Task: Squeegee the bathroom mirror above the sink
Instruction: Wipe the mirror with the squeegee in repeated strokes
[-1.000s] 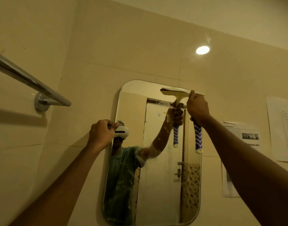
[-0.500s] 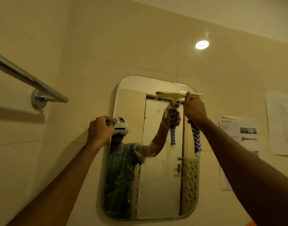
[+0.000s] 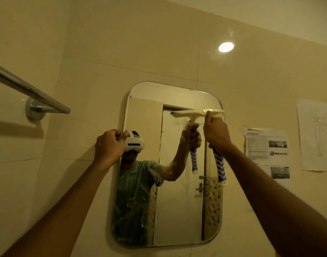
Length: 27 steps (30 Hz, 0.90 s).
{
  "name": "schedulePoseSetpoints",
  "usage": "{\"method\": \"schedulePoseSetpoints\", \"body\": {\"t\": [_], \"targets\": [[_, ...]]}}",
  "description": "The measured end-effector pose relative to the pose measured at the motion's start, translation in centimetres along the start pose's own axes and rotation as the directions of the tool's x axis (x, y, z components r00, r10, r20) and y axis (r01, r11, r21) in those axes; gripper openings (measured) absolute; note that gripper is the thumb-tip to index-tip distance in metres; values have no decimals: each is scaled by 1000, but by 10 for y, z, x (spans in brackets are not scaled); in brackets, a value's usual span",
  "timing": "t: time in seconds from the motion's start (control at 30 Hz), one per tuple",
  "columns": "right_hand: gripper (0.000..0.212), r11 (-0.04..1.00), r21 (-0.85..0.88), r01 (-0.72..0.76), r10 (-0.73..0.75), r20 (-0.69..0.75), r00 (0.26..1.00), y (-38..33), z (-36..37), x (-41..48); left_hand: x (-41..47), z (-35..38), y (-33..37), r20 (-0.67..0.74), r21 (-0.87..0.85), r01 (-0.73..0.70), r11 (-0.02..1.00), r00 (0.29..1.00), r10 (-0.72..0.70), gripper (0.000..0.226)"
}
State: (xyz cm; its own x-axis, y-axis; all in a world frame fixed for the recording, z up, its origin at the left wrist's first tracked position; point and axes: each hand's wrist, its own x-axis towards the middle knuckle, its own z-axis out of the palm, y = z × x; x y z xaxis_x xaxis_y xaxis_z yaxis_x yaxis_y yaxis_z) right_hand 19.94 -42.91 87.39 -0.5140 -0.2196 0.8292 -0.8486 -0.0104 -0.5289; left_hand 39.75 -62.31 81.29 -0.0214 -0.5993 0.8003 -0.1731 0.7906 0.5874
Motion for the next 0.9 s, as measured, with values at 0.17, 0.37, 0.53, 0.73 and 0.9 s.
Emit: {"method": "schedulePoseSetpoints", "body": {"t": [0.17, 0.37, 0.53, 0.73, 0.9], "targets": [[52, 999, 38, 8, -6, -38, 999, -5, 7, 10, 0, 0, -1, 2, 5, -2, 1000, 1000, 2, 34], [51, 993, 97, -64, 58, 70, 996, 40, 29, -74, -2, 1, 0, -8, -13, 12, 1000, 1000, -13, 34], [52, 998, 24, -52, 51, 68, 996, 31, 20, -68, -5, 0, 1, -22, -25, 13, 1000, 1000, -14, 36], [53, 999, 22, -30, 29, 25, 999, 19, 17, -35, -7, 1, -5, -22, -66, 53, 996, 998, -55, 38], [55, 990, 103, -100, 98, 27, 995, 52, 40, -82, -11, 3, -10, -18, -95, 73, 993, 997, -75, 37]]}}
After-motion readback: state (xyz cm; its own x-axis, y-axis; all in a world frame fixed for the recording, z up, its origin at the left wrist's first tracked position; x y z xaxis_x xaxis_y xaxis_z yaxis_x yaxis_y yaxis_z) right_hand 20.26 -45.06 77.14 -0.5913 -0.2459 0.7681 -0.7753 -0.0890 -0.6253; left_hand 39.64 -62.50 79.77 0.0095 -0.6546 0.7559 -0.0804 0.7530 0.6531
